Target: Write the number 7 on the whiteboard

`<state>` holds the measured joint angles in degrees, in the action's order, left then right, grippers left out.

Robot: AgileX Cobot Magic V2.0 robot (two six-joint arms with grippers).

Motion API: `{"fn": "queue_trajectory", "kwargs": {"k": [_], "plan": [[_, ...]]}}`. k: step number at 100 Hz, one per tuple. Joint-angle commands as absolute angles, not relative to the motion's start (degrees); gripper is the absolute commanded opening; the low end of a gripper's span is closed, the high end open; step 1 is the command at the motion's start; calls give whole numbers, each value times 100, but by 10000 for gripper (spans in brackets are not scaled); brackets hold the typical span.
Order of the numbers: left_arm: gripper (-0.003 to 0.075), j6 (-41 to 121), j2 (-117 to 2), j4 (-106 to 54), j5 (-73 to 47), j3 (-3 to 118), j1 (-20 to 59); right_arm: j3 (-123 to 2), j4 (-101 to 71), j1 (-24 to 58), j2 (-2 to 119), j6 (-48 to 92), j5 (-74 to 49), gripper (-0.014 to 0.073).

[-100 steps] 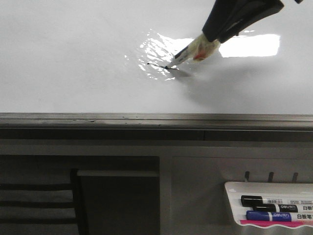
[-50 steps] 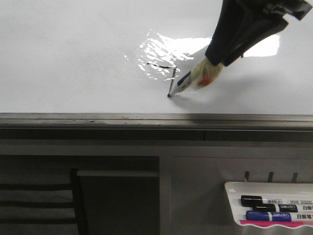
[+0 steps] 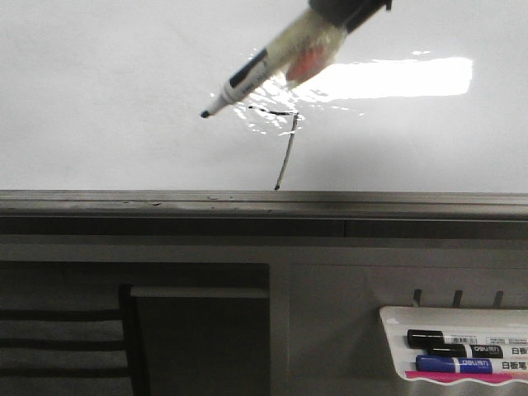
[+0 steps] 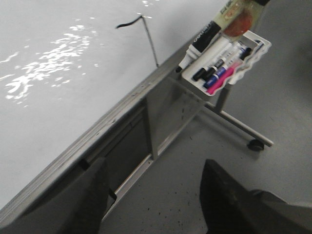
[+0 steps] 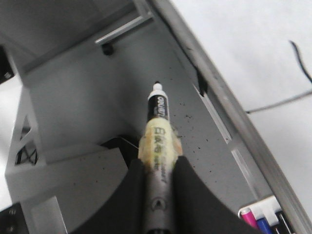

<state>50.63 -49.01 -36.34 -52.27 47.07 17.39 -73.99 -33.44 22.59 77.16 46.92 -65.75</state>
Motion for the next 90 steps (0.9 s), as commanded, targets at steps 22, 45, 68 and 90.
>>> {"fn": "queue_trajectory", "kwargs": {"k": [22,45,68,90], "plan": [[386,6131,-5992,-4107,-4808,5251,2868,-7684,-3655,2486,7352,6629,-7194,-71],[386,6248,-6937,-4206,-4701,5794,3592,-7684,-3655,2486,7352,6652,-7171,-71],[386,6265,-7484,-4357,-4713,6279,3914,-7684,-3655,2486,7352,6652,-7171,-71],[386,6265,-7497,-4338,-4725,6342,3920,-7684,-3655,2486,7352,6652,-7205,-71]]}}
